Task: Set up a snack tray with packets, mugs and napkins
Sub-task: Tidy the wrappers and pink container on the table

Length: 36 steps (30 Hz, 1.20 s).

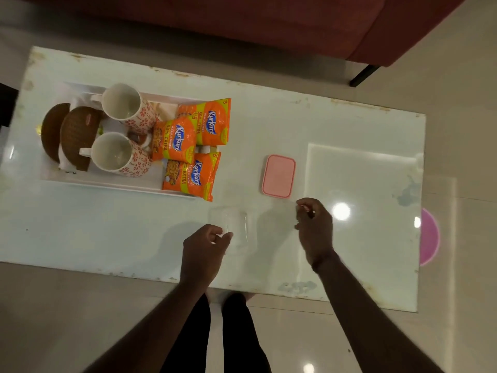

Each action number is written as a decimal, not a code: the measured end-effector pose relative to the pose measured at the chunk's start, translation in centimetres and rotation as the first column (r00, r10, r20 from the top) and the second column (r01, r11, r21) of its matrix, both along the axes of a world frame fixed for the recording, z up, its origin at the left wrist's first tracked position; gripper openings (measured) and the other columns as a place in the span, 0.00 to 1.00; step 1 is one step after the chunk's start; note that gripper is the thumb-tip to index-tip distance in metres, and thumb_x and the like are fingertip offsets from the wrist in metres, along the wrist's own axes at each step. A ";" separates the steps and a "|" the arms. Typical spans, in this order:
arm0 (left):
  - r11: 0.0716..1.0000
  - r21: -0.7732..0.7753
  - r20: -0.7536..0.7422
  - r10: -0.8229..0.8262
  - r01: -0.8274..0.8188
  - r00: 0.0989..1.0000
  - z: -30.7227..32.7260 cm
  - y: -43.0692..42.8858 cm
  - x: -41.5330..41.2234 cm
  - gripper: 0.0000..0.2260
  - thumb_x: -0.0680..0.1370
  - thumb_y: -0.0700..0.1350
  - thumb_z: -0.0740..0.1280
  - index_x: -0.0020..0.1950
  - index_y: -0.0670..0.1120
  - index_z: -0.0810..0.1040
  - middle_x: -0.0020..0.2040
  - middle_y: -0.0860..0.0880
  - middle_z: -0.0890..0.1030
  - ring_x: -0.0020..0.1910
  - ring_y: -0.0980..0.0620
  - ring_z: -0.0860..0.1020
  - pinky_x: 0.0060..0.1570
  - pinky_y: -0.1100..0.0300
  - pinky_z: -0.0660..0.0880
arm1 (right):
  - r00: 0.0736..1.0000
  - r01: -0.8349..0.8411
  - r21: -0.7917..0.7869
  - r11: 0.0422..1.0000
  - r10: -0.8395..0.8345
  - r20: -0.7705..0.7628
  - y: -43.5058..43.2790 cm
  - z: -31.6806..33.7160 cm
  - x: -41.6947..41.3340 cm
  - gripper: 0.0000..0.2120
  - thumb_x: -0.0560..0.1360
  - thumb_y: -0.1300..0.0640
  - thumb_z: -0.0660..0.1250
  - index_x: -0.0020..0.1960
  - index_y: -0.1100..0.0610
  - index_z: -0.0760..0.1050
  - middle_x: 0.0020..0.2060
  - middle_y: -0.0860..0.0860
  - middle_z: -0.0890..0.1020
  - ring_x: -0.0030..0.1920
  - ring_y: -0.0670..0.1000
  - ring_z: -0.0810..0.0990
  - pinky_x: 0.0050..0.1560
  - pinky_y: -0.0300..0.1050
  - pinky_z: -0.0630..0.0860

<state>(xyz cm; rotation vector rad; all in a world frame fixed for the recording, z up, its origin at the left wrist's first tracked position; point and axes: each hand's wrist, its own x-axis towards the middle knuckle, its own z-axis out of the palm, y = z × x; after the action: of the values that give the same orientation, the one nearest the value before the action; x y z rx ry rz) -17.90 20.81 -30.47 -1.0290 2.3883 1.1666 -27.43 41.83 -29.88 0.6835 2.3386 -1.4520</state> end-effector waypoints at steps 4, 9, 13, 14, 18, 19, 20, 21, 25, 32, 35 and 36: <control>0.999 -0.015 -0.080 -0.049 0.048 0.996 0.9 0.2 0.0 0.11 0.72 0.56 0.73 0.44 0.48 0.82 0.35 0.56 0.84 0.33 0.59 0.82 0.42 0.60 0.79 | 0.997 -0.081 -0.228 0.970 0.079 -0.019 -4.8 3.7 2.7 0.07 0.76 0.63 0.67 0.45 0.51 0.79 0.35 0.45 0.80 0.34 0.43 0.78 0.33 0.34 0.76; 0.997 -0.011 -0.098 -0.072 0.071 0.993 1.5 1.0 -0.1 0.12 0.72 0.58 0.73 0.44 0.49 0.83 0.34 0.57 0.84 0.32 0.61 0.81 0.36 0.70 0.73 | 0.963 -0.253 -0.054 0.966 0.246 -0.112 -8.7 3.8 5.4 0.08 0.76 0.64 0.65 0.46 0.51 0.77 0.47 0.44 0.79 0.47 0.42 0.79 0.47 0.34 0.77; 0.997 0.021 -0.140 -0.071 0.074 0.988 1.7 1.3 0.1 0.12 0.73 0.55 0.72 0.44 0.47 0.85 0.36 0.55 0.85 0.32 0.60 0.82 0.37 0.67 0.77 | 0.928 -0.342 0.121 0.932 0.355 -0.115 -9.1 2.5 5.9 0.08 0.77 0.65 0.64 0.51 0.55 0.79 0.54 0.48 0.78 0.53 0.37 0.74 0.54 0.22 0.66; 0.996 0.021 -0.144 -0.080 0.084 0.986 1.7 1.3 0.1 0.12 0.74 0.54 0.72 0.45 0.46 0.85 0.37 0.54 0.85 0.33 0.59 0.82 0.38 0.66 0.78 | 0.924 -0.355 0.137 0.925 0.369 -0.100 -9.0 2.2 6.0 0.08 0.77 0.65 0.65 0.52 0.55 0.79 0.56 0.49 0.78 0.54 0.37 0.74 0.54 0.20 0.65; 0.989 -0.004 -0.176 -0.148 0.150 0.973 1.3 1.2 0.3 0.11 0.75 0.49 0.72 0.51 0.44 0.86 0.45 0.50 0.87 0.41 0.57 0.83 0.43 0.70 0.74 | 0.900 -0.415 0.171 0.894 0.431 -0.070 -8.8 1.9 6.5 0.11 0.79 0.62 0.64 0.59 0.56 0.79 0.66 0.49 0.74 0.54 0.26 0.70 0.52 0.15 0.61; 0.987 -0.008 -0.180 -0.157 0.158 0.971 1.3 1.2 0.3 0.11 0.75 0.49 0.72 0.51 0.44 0.86 0.46 0.50 0.87 0.41 0.57 0.83 0.44 0.72 0.73 | 0.889 -0.434 0.192 0.880 0.453 -0.068 -8.7 2.0 6.6 0.12 0.79 0.61 0.64 0.61 0.55 0.79 0.67 0.49 0.74 0.54 0.28 0.69 0.53 0.14 0.60; 0.987 -0.009 -0.180 -0.159 0.160 0.971 1.4 1.3 0.3 0.11 0.75 0.49 0.72 0.52 0.44 0.86 0.46 0.50 0.87 0.41 0.57 0.83 0.43 0.73 0.72 | 0.880 -0.447 0.217 0.868 0.470 -0.067 -8.6 2.2 6.6 0.12 0.79 0.61 0.64 0.61 0.54 0.78 0.67 0.48 0.75 0.55 0.31 0.69 0.54 0.15 0.60; 0.987 -0.010 -0.182 -0.157 0.158 0.971 1.5 1.4 0.3 0.12 0.74 0.50 0.73 0.52 0.44 0.86 0.46 0.50 0.87 0.41 0.58 0.82 0.43 0.74 0.71 | 0.876 -0.447 0.247 0.860 0.477 -0.074 -8.5 2.4 6.7 0.12 0.79 0.60 0.64 0.62 0.54 0.79 0.67 0.47 0.76 0.57 0.33 0.70 0.55 0.16 0.61; 0.990 0.009 -0.173 -0.136 0.140 0.976 1.7 1.5 0.0 0.11 0.74 0.51 0.73 0.51 0.45 0.85 0.44 0.51 0.87 0.36 0.65 0.78 0.41 0.75 0.73 | 0.879 -0.288 0.322 0.902 0.382 -0.286 -8.3 3.4 6.7 0.08 0.78 0.61 0.65 0.55 0.55 0.81 0.55 0.48 0.83 0.55 0.44 0.80 0.56 0.35 0.77; 0.994 0.019 -0.142 -0.105 0.108 0.984 1.0 0.8 -0.5 0.14 0.74 0.52 0.72 0.55 0.45 0.84 0.47 0.50 0.87 0.39 0.60 0.81 0.41 0.71 0.76 | 0.952 0.005 0.283 0.959 0.082 -0.295 -7.2 1.8 0.6 0.14 0.77 0.57 0.67 0.62 0.54 0.77 0.56 0.49 0.80 0.55 0.48 0.79 0.54 0.48 0.80; 0.994 0.004 -0.146 -0.106 0.108 0.984 0.7 0.6 -0.9 0.13 0.74 0.52 0.71 0.53 0.45 0.85 0.45 0.50 0.87 0.40 0.58 0.83 0.42 0.67 0.78 | 0.986 -0.101 0.368 0.924 0.141 -0.085 -7.2 -0.1 -2.9 0.31 0.72 0.49 0.73 0.71 0.55 0.69 0.65 0.54 0.74 0.64 0.56 0.72 0.63 0.54 0.74; 0.994 0.002 -0.143 -0.103 0.105 0.984 0.7 0.5 -1.1 0.13 0.74 0.52 0.71 0.53 0.45 0.85 0.45 0.50 0.87 0.39 0.58 0.83 0.42 0.67 0.78 | 0.986 -0.137 0.409 0.902 0.163 -0.030 -7.3 -0.6 -3.8 0.36 0.69 0.46 0.74 0.72 0.55 0.66 0.66 0.55 0.71 0.66 0.58 0.70 0.63 0.55 0.72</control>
<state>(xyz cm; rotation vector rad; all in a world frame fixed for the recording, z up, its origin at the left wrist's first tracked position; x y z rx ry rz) -18.96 21.33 -29.78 -0.8321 2.5093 1.2514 -31.25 34.50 -30.48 0.5431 2.7074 -0.9396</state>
